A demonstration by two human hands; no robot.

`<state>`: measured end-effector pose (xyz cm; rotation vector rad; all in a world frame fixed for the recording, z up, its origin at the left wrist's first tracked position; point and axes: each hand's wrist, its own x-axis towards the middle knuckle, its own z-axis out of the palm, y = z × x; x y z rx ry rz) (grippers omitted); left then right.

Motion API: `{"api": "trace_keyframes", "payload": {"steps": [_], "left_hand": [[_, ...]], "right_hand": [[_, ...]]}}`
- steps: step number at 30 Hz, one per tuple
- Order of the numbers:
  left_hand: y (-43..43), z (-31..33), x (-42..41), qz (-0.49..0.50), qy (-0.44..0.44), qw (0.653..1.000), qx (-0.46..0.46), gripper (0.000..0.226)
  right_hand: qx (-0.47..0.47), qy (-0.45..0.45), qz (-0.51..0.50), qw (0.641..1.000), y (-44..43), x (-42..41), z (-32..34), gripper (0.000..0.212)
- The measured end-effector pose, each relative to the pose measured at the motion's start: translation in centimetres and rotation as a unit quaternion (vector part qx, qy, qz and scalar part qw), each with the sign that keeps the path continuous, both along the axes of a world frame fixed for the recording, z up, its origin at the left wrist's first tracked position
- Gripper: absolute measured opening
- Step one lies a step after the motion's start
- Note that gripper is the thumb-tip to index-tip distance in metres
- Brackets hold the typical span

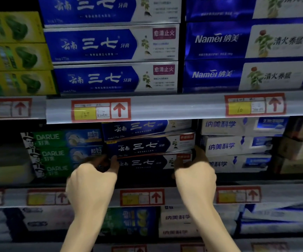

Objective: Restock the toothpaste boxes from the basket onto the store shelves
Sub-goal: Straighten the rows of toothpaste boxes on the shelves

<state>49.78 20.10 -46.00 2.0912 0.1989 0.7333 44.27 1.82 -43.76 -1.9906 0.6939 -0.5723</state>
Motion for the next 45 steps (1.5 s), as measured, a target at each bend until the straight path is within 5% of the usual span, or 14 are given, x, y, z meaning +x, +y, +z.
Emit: {"api": "trace_keyframes", "payload": {"steps": [5,18,29,45], "left_hand": [[0.1,0.3,-0.2,-0.001,-0.007,1.0,-0.008,0.031],[0.6,-0.5,0.8,-0.004,-0.042,0.998,-0.039,0.035],[0.9,-1.2,1.5,-0.001,-0.04,0.998,-0.041,0.012],[0.7,-1.2,2.1,0.015,-0.032,0.995,-0.092,0.015]], "right_hand": [[-0.011,-0.008,-0.014,1.0,-0.3,0.0,0.3,0.06],[0.022,-0.048,-0.021,0.998,-0.1,0.2,-0.6,0.071],[0.034,-0.079,-0.031,0.996,0.5,0.4,-0.9,0.054],[0.038,-0.043,-0.021,0.998,0.7,-0.4,-0.2,0.028]]}}
